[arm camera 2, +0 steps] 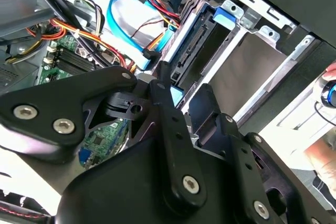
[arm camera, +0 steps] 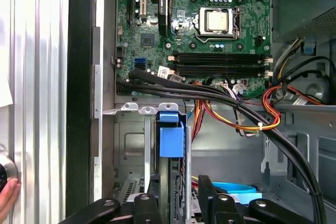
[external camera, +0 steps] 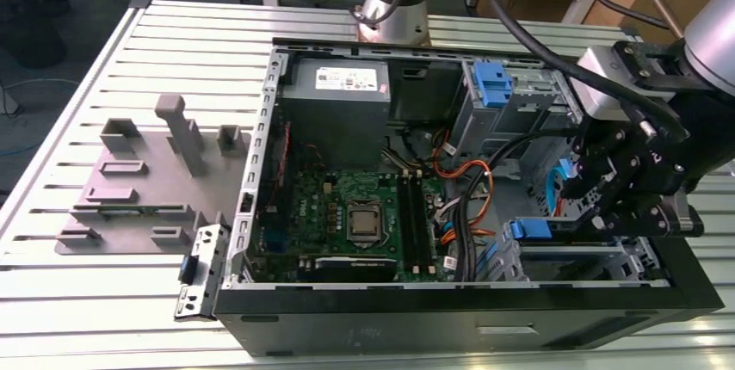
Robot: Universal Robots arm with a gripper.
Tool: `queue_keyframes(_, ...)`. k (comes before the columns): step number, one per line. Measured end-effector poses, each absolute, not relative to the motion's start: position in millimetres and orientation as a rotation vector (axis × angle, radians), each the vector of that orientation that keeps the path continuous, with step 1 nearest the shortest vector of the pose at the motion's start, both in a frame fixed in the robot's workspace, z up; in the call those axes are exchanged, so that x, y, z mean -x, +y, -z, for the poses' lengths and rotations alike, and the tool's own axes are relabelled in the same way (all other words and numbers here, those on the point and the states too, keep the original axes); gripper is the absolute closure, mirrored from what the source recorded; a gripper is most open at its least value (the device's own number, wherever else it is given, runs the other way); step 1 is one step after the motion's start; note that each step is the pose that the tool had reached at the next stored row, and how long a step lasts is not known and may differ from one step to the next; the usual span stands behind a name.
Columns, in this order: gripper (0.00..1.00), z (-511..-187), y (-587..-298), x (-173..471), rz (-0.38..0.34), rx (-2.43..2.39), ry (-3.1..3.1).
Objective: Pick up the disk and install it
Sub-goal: 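Insert the first disk wire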
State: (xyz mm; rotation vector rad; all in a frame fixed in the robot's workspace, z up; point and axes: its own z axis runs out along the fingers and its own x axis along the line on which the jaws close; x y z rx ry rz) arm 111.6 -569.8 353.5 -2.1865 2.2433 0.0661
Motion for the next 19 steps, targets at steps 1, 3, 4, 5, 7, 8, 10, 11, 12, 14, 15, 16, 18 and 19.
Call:
queue_keyframes(1,0.58,-354.9,-569.6,-111.6,-0.066,2.186,2.243)
queue_keyframes(3,0.58,-358.4,-569.0,-111.6,-0.066,2.186,2.243)
queue_keyframes(4,0.58,-360.3,-568.7,-111.6,-0.066,2.186,2.243)
queue_keyframes(5,0.58,-362.3,-568.5,-111.6,-0.066,2.186,2.243)
queue_keyframes(7,0.58,-366.5,-568.0,-111.6,-0.066,2.186,2.243)
queue_keyframes(8,0.58,-367.8,-567.9,-111.6,-0.066,2.186,2.243)
queue_keyframes(10,0.58,-368.1,-567.7,-111.6,-0.066,2.186,2.243)
queue_keyframes(11,0.58,-368.2,-567.5,-111.6,-0.066,2.186,2.243)
queue_keyframes(12,0.58,-368.3,-567.2,-111.5,-0.065,2.186,2.243)
queue_keyframes(14,0.58,-368.3,-566.7,-111.5,-0.065,2.186,2.242)
queue_keyframes(15,0.58,-368.4,-566.2,-111.5,-0.065,2.186,2.242)
queue_keyframes(16,0.58,-368.4,-565.3,-111.5,-0.065,2.186,2.242)
queue_keyframes(18,0.58,-368.4,-563.4,-111.5,-0.065,2.186,2.242)
queue_keyframes(19,0.58,-368.4,-562.3,-111.5,-0.065,2.186,2.242)
